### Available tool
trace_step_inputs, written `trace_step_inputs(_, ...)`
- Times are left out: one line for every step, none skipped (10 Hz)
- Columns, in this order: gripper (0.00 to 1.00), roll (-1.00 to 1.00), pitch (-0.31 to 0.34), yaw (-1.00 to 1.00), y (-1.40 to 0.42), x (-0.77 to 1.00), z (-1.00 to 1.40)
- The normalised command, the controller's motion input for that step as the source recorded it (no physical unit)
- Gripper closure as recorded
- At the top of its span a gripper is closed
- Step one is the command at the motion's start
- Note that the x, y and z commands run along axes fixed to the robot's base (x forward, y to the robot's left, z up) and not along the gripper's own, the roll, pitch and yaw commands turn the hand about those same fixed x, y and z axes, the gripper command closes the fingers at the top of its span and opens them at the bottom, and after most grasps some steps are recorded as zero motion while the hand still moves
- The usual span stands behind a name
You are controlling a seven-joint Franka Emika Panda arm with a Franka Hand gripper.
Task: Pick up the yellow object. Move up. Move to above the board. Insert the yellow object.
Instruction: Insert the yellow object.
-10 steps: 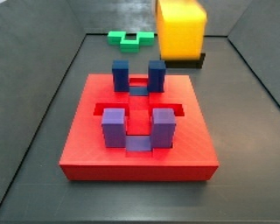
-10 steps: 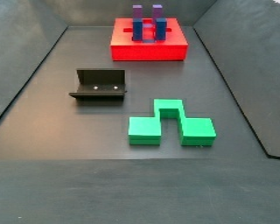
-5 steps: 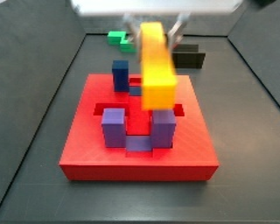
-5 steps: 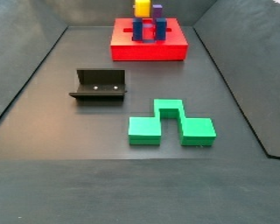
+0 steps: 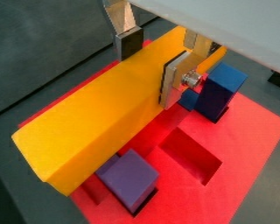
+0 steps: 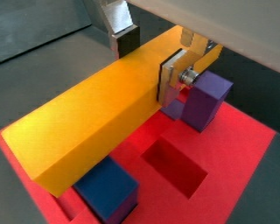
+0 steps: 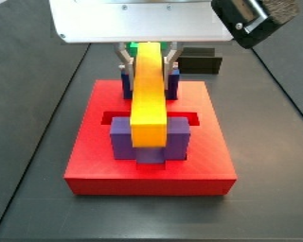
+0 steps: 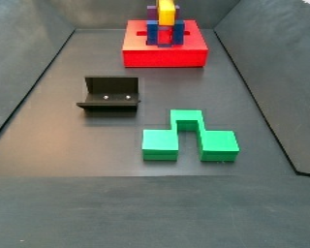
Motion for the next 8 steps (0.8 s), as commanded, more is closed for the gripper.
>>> trace_step_inputs(1.00, 0.15, 0.000, 0.00, -0.17, 0.00, 0.00)
trace_step_inputs(1.00, 0.15, 0.000, 0.09, 0.00, 0.00, -0.07)
trace_step_inputs(1.00, 0.23, 0.010, 0.13, 0.00, 0.05, -0.09)
trace_step_inputs(1.00, 0.32, 0.074, 0.05, 0.00, 0.15, -0.12)
trace_step_inputs(1.00, 0.35, 0.091, 0.07, 0.04, 0.11, -0.13)
trace_step_inputs(1.00, 0.29, 0.051, 0.13, 0.03, 0.00, -0.13)
trace_step_inputs(1.00, 0.25, 0.014, 0.14, 0.00, 0.00, -0.16)
trace_step_inputs(1.00, 0.20, 0.027, 0.12, 0.00, 0.07, -0.09)
